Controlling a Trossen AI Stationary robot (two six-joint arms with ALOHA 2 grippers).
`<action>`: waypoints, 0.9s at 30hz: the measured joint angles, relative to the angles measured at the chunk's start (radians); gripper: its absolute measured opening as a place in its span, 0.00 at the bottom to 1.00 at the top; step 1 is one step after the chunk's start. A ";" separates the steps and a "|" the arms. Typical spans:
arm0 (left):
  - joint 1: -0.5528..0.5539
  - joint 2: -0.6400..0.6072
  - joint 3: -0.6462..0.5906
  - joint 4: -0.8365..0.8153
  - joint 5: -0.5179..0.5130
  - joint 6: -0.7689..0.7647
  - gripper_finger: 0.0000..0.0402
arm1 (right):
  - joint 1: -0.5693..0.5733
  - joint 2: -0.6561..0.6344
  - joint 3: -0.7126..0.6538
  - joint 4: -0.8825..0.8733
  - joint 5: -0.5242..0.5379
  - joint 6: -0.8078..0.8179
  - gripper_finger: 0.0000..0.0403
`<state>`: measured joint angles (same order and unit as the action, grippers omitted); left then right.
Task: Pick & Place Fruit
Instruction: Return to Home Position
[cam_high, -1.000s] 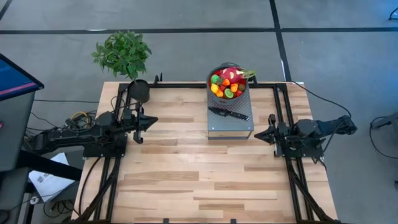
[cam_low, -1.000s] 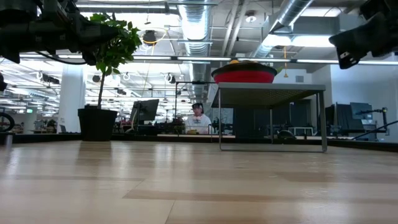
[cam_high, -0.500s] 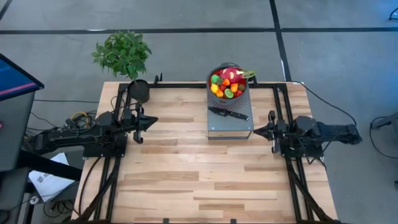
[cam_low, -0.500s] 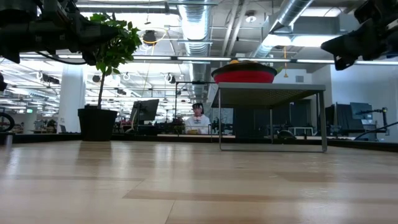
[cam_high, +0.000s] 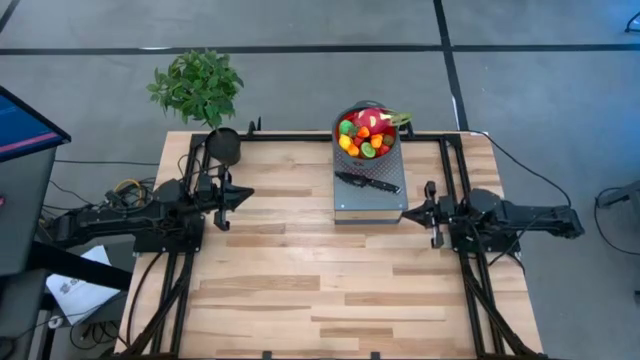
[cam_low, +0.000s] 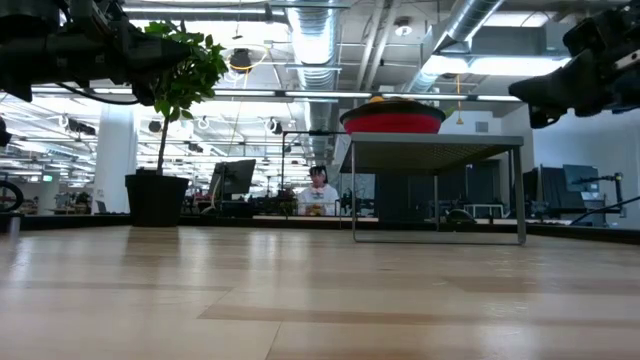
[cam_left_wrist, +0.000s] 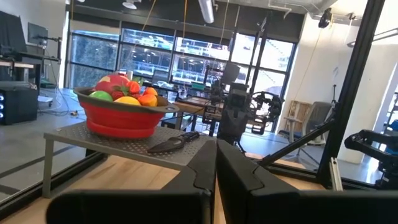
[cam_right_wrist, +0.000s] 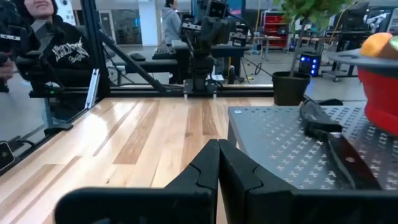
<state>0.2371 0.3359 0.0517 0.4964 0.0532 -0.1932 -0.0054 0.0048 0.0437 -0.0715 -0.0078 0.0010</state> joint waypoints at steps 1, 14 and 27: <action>0.000 0.000 0.000 0.000 0.000 0.000 0.01 | -0.004 0.001 -0.003 0.002 -0.001 0.000 0.00; 0.000 0.000 0.000 0.000 0.000 0.000 0.01 | -0.034 0.009 -0.014 0.030 0.009 -0.105 0.00; 0.000 0.000 0.000 0.001 0.000 0.001 0.01 | -0.071 0.009 -0.015 0.029 0.013 -0.106 0.00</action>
<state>0.2371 0.3359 0.0517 0.4978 0.0532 -0.1926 -0.0761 0.0135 0.0288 -0.0425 0.0051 -0.1055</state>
